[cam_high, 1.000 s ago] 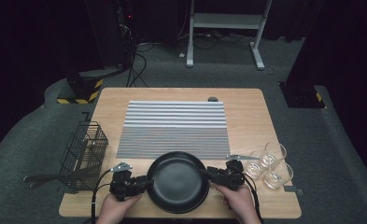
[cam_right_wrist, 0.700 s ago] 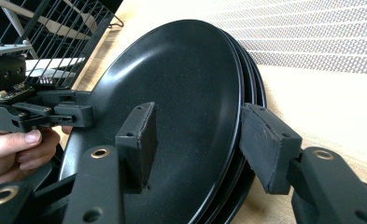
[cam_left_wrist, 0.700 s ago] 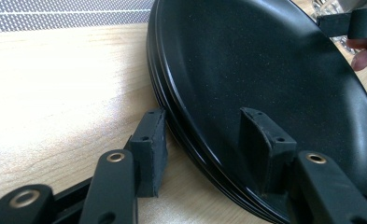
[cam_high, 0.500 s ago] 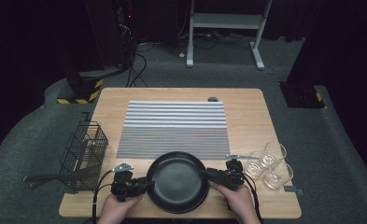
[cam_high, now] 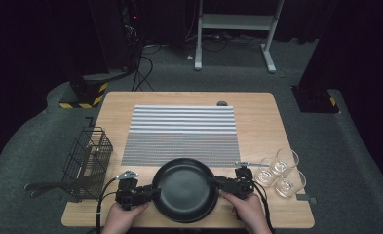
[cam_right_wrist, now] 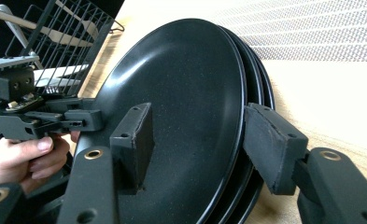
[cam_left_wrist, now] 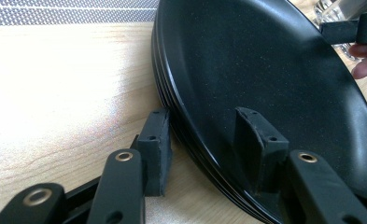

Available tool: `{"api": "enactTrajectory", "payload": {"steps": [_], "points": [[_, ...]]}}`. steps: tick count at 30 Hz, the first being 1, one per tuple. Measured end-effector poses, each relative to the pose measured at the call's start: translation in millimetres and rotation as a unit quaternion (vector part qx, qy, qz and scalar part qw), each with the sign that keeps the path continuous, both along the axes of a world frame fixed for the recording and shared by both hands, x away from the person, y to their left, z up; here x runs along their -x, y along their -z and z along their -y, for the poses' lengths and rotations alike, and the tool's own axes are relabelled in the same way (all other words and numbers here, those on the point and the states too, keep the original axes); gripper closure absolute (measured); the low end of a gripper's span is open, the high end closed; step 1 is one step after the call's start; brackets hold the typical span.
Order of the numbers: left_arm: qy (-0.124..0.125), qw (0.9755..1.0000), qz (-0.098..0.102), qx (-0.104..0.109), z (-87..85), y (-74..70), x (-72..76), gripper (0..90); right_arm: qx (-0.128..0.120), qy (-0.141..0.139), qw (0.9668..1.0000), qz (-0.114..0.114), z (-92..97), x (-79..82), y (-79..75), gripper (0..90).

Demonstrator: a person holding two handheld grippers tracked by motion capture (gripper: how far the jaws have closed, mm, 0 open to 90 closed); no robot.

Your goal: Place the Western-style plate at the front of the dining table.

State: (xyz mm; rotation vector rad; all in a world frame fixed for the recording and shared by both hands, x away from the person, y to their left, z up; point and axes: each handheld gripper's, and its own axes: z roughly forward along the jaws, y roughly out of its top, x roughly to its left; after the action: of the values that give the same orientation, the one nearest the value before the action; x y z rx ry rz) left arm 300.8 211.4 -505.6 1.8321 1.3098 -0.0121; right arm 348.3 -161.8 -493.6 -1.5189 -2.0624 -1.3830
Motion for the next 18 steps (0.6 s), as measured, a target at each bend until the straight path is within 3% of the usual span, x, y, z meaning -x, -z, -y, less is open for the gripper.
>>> {"api": "enactTrajectory", "payload": {"steps": [18], "points": [[-0.008, 0.9999, -0.003, 0.006, -1.2, 0.9, 0.1, 59.1, 0.001, 0.016, 0.9999, 0.002, -4.1, 1.7, 0.0, 43.0]]}}
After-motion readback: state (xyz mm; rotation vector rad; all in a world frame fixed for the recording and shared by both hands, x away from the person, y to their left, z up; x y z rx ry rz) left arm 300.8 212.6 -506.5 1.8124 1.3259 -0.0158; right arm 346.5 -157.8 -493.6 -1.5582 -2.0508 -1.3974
